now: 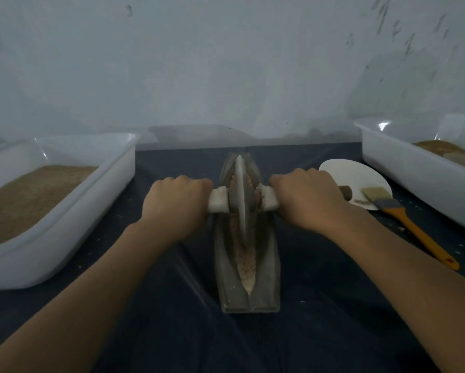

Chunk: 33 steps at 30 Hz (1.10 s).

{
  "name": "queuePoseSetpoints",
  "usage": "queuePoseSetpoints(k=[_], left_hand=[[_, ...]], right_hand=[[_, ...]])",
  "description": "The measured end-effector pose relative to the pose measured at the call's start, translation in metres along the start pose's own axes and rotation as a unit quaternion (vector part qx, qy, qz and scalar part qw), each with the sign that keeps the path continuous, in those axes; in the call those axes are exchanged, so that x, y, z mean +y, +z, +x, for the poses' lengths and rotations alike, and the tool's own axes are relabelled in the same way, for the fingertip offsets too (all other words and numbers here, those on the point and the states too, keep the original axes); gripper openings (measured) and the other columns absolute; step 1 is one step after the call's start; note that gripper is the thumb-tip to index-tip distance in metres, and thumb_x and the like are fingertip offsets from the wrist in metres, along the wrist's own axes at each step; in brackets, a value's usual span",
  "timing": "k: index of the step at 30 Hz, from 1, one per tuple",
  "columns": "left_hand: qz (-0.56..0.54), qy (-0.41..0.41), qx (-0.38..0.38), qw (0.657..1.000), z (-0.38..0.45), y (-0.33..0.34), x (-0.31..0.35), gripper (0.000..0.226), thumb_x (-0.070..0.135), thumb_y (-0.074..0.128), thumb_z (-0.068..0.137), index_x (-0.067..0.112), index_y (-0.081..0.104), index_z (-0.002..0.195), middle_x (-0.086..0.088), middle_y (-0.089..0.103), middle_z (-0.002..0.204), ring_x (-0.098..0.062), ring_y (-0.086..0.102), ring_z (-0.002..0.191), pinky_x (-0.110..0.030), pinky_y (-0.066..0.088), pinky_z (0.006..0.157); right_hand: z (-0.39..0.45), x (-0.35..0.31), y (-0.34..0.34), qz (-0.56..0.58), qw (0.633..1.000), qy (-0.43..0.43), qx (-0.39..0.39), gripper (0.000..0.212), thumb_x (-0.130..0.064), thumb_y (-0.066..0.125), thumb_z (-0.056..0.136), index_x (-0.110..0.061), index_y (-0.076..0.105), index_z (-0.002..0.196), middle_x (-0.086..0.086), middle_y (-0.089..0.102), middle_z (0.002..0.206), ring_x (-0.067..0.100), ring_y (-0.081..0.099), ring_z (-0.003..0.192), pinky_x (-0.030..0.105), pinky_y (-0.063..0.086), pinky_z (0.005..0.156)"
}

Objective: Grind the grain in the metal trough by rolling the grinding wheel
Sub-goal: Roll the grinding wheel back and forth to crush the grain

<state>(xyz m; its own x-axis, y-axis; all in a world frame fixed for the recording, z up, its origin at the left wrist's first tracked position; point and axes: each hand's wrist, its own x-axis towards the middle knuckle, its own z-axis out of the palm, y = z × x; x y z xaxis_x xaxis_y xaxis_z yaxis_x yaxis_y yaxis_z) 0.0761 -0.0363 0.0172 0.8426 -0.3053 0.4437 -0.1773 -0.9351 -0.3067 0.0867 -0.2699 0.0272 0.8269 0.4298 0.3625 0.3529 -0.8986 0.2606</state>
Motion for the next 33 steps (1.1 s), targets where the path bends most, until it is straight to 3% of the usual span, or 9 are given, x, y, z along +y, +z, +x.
queuePoseSetpoints(k=[4,8,11,15,18,20,23,27,33], left_hand=[[-0.017,-0.023,0.004,1.000,0.026,0.015,-0.001,0.013,0.031,0.058,0.081,0.026,0.046,0.078,0.007,0.039,0.062,-0.021,0.039,0.055,-0.031,0.027,0.051],[-0.029,-0.013,-0.020,0.999,0.018,0.005,0.001,0.016,0.032,0.057,0.081,0.028,0.042,0.078,0.005,0.046,0.069,-0.023,0.042,0.060,-0.033,0.030,0.055],[-0.040,0.003,-0.048,0.998,-0.008,-0.012,-0.001,0.024,0.035,0.060,0.077,0.032,0.036,0.074,0.010,0.036,0.064,-0.018,0.038,0.059,-0.032,0.030,0.056],[-0.059,0.028,-0.056,0.996,-0.037,-0.028,-0.009,0.027,0.040,0.061,0.070,0.035,0.035,0.070,0.010,0.046,0.062,-0.015,0.048,0.058,-0.030,0.030,0.052],[-0.067,0.014,-0.059,0.996,-0.034,-0.022,-0.009,0.024,0.040,0.060,0.073,0.034,0.037,0.073,0.011,0.041,0.061,-0.016,0.044,0.056,-0.030,0.029,0.052],[-0.068,-0.010,-0.053,0.996,-0.023,-0.010,-0.005,0.022,0.037,0.059,0.076,0.032,0.038,0.074,0.011,0.036,0.059,-0.017,0.039,0.055,-0.030,0.028,0.053],[-0.061,-0.035,-0.031,0.997,0.000,0.010,-0.004,0.021,0.035,0.058,0.079,0.031,0.038,0.074,0.009,0.036,0.060,-0.018,0.036,0.054,-0.030,0.028,0.053],[-0.031,-0.027,0.001,0.999,0.025,0.018,-0.004,0.018,0.030,0.059,0.079,0.028,0.041,0.076,0.006,0.041,0.062,-0.020,0.037,0.054,-0.031,0.027,0.051],[-0.042,-0.002,-0.062,0.997,0.000,-0.011,0.000,0.022,0.034,0.059,0.079,0.030,0.037,0.079,0.002,0.058,0.081,-0.025,0.054,0.069,-0.033,0.032,0.059]], right_hand=[[0.028,0.006,0.013,0.000,1.000,0.020,0.017,0.028,-0.031,0.062,0.084,-0.025,0.035,0.081,0.001,0.056,0.077,0.021,0.040,0.061,0.033,0.032,0.057],[0.015,0.002,0.001,-0.001,1.000,0.014,0.011,0.029,-0.032,0.061,0.084,-0.024,0.033,0.083,0.004,0.061,0.084,0.023,0.041,0.063,0.034,0.030,0.057],[-0.016,-0.002,-0.015,0.001,0.999,-0.027,0.018,0.029,-0.031,0.063,0.081,-0.024,0.035,0.081,0.002,0.059,0.078,0.024,0.044,0.058,0.033,0.030,0.054],[-0.049,-0.007,-0.033,-0.026,0.991,-0.085,0.096,0.040,-0.023,0.082,0.055,-0.018,0.046,0.072,0.002,0.051,0.054,0.025,0.043,0.041,0.029,0.021,0.044],[-0.037,-0.010,-0.030,-0.038,0.995,-0.064,0.060,0.038,-0.026,0.072,0.072,-0.022,0.034,0.078,0.001,0.054,0.066,0.023,0.038,0.050,0.029,0.016,0.046],[-0.016,-0.008,-0.020,-0.048,0.997,-0.041,0.044,0.031,-0.027,0.063,0.082,-0.023,0.032,0.081,0.000,0.058,0.076,0.023,0.042,0.057,0.030,0.023,0.049],[0.016,-0.001,-0.003,-0.058,0.998,-0.025,0.025,0.021,-0.026,0.063,0.083,-0.020,0.043,0.087,0.001,0.061,0.082,0.024,0.048,0.063,0.033,0.030,0.055],[0.035,0.010,0.016,-0.028,0.999,0.006,0.020,0.029,-0.033,0.063,0.083,-0.023,0.036,0.086,0.003,0.062,0.086,0.024,0.049,0.065,0.034,0.031,0.057],[-0.003,0.001,-0.005,0.002,1.000,-0.016,0.020,0.030,-0.035,0.061,0.082,-0.024,0.034,0.083,-0.001,0.056,0.078,0.021,0.040,0.060,0.032,0.028,0.053]])
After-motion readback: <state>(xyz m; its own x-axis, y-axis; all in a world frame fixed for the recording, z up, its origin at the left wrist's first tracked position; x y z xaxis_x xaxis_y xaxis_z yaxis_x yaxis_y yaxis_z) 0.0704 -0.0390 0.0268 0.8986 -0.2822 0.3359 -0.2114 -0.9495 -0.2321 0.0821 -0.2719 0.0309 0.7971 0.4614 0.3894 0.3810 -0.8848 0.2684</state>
